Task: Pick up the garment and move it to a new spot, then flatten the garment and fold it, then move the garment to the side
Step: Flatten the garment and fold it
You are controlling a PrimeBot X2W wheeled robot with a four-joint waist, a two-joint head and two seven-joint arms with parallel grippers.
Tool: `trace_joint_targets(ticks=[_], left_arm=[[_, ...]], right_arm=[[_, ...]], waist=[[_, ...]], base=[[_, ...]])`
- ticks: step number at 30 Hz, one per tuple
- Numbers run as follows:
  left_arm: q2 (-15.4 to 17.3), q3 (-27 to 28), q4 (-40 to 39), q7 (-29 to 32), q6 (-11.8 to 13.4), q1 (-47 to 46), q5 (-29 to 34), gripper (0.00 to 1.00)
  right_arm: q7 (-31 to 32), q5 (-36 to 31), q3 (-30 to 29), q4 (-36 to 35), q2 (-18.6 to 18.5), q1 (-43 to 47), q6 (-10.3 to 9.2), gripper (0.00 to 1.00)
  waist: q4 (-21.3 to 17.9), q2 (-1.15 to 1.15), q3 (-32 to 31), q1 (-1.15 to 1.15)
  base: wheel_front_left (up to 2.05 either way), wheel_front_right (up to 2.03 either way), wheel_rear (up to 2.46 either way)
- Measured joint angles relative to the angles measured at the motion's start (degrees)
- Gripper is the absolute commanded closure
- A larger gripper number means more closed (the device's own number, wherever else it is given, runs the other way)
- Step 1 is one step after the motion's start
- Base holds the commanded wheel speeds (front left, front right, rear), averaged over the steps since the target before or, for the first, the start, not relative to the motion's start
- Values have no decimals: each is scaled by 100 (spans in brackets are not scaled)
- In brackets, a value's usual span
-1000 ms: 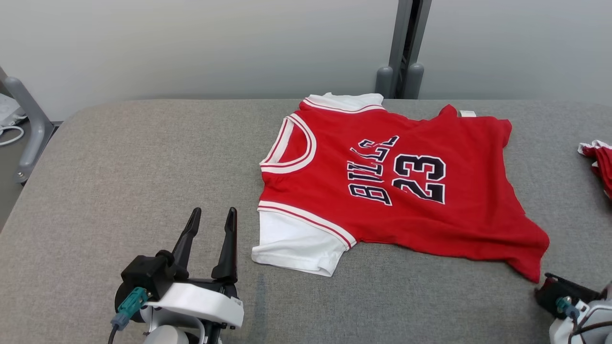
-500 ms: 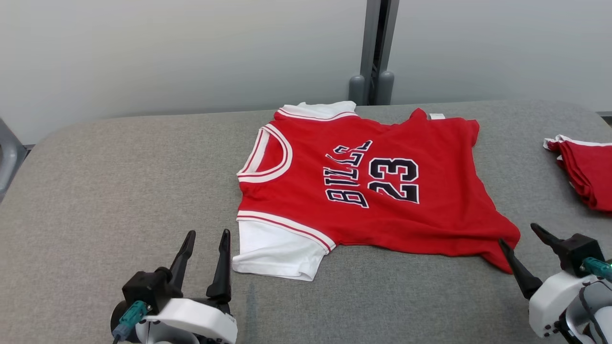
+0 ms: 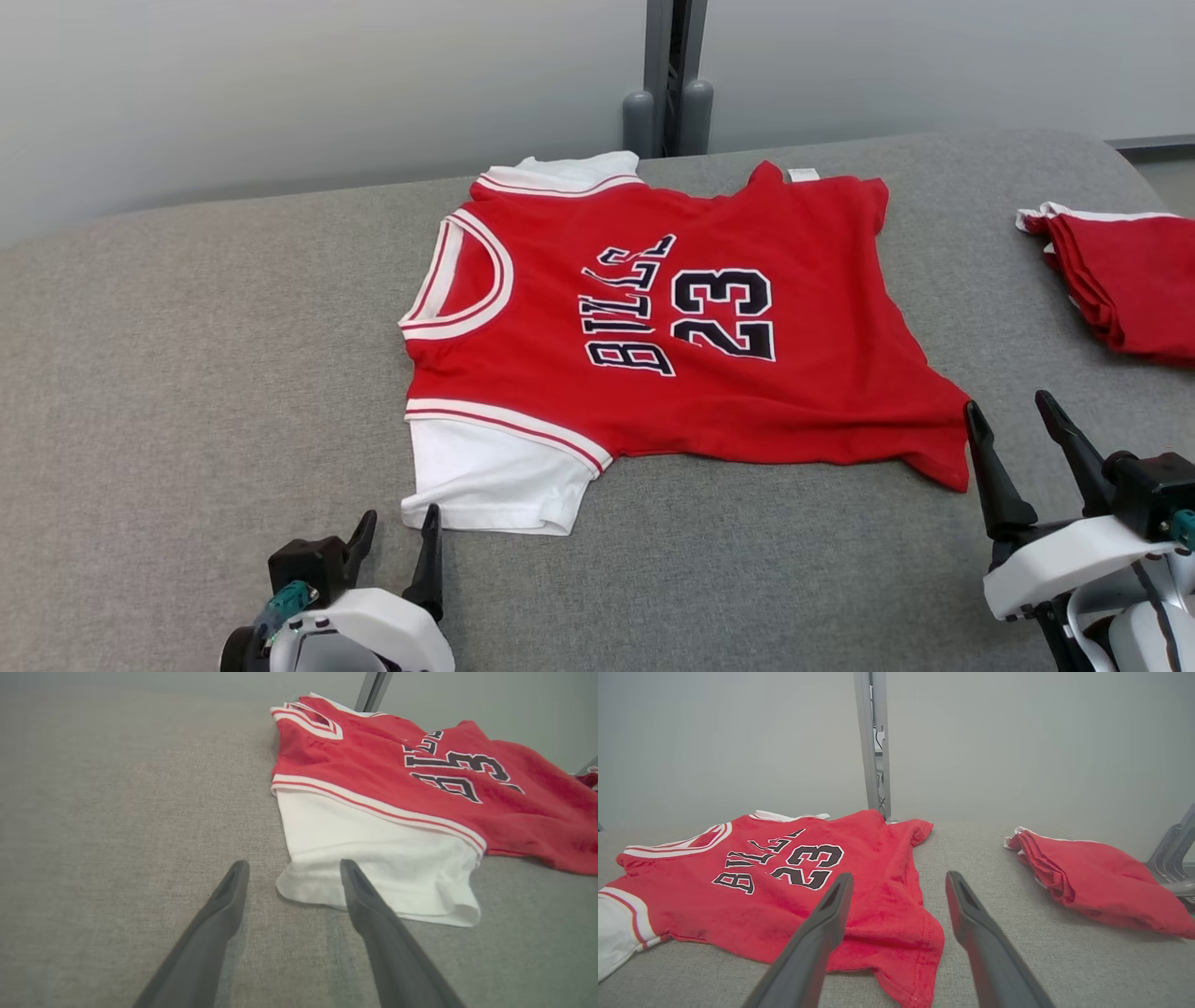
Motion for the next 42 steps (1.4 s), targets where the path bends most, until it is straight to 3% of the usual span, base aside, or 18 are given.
trace_joint_targets(ticks=[5, 13, 14, 15, 17, 26, 33, 38, 42], left_arm=[[-1, 11, 489, 0, 26, -275, -31, 0], [-1, -94, 888, -1, -203, -526, -187, 1], [1, -123, 913, -2, -215, -535, -213, 18], [2, -165, 934, -2, -250, -547, -244, 51], [2, -249, 985, -2, -307, -570, -331, 100], [-1, -417, 828, 0, -385, -588, -343, 100], [-3, -526, 300, -1, -623, -256, -202, 100], [-1, -624, -59, 0, -672, -24, -181, 100], [-2, -644, -326, 0, -667, 72, -168, 100]], right_arm=[[55, -132, -127, -164, 79, 68, 0, 0], [62, -223, -235, -170, 99, 105, 0, 0], [63, -227, -237, -165, 102, 107, 0, 0], [75, -233, -237, -158, 105, 107, 0, 0], [89, -242, -243, -137, 108, 109, -1, 0], [97, -335, -366, 222, 94, 206, -1, 0], [82, -302, -846, 858, 248, 413, -1, 0], [166, 93, -1080, 1255, 468, 450, -1, 0], [275, 832, -1247, 1513, 657, 366, -1, 0]], waist=[[-119, 0, 153, 0], [-136, 0, 250, 0], [-130, 0, 249, 0], [-122, 0, 247, 0], [-100, 0, 240, 0], [58, 0, 158, 0], [242, 0, -66, 0], [476, 0, -253, 0], [668, 0, -323, 0]], base=[[0, 0, 0], [0, 0, 0], [0, 0, 0], [0, 0, 0], [0, 0, 0], [0, 0, 0], [0, 0, 0], [0, 0, 0], [0, 0, 0]])
